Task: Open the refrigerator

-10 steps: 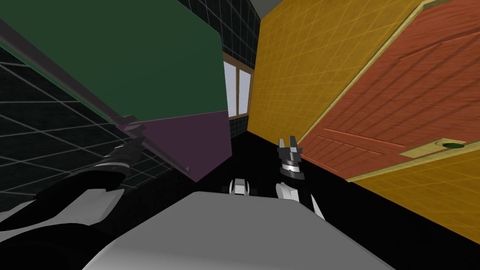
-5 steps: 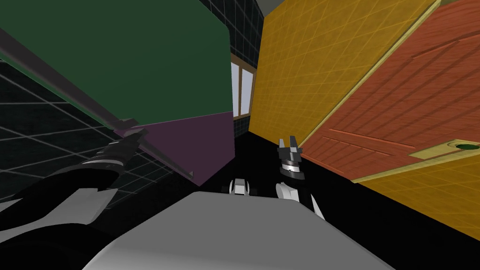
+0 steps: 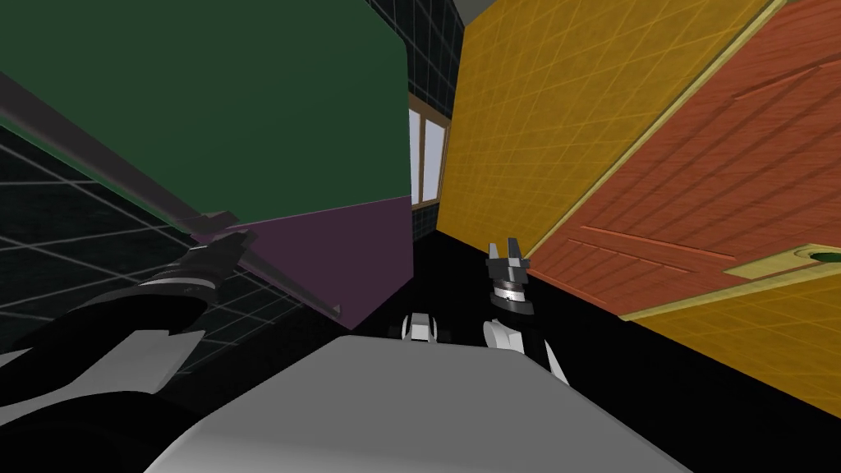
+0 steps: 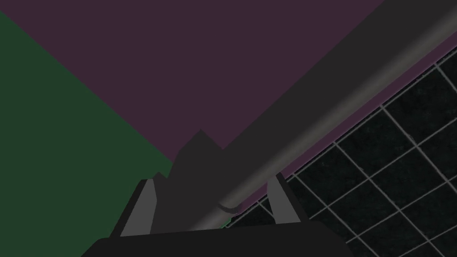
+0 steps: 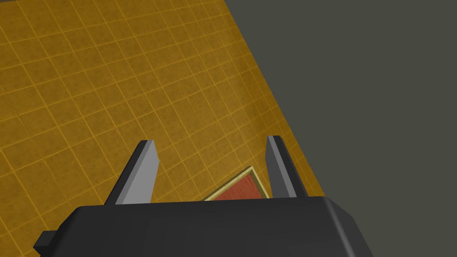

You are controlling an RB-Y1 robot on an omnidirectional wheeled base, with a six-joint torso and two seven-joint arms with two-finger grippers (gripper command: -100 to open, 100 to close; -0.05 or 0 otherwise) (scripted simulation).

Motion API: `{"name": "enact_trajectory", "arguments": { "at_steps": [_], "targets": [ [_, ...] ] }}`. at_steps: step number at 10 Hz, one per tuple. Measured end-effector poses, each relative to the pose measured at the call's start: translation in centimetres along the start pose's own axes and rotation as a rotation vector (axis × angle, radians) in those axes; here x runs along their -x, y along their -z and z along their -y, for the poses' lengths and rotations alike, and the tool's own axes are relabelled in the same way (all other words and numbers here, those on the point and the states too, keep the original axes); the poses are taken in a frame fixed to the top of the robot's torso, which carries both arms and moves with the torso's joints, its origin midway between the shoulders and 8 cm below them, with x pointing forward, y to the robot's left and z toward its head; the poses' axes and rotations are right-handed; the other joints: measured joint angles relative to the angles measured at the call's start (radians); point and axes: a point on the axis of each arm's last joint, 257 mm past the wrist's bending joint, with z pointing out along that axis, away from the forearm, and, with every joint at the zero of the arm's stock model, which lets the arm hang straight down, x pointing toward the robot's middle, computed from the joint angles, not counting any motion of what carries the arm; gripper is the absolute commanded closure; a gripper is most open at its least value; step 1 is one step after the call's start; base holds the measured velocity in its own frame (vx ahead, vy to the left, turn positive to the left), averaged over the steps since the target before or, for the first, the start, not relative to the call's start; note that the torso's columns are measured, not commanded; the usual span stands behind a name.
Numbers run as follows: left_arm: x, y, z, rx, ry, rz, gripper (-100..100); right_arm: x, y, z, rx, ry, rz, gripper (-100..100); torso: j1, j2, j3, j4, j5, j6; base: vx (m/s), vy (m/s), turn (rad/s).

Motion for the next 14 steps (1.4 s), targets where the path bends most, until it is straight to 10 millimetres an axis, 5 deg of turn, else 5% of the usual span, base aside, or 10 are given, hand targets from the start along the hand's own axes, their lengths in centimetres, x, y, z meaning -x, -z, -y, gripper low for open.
{"name": "enact_trajectory", "arguments": {
  "at_steps": [14],
  "targets": [
    [9.1,0.8,-8.8,0.212,-0.011,0.204,100,0.0,0.0,0.0,0.0,0.0,0.0,0,0.008,0.0,-0.001,0.002,-0.001,0.002,0.027,-0.281,0.063]
  ]
}}
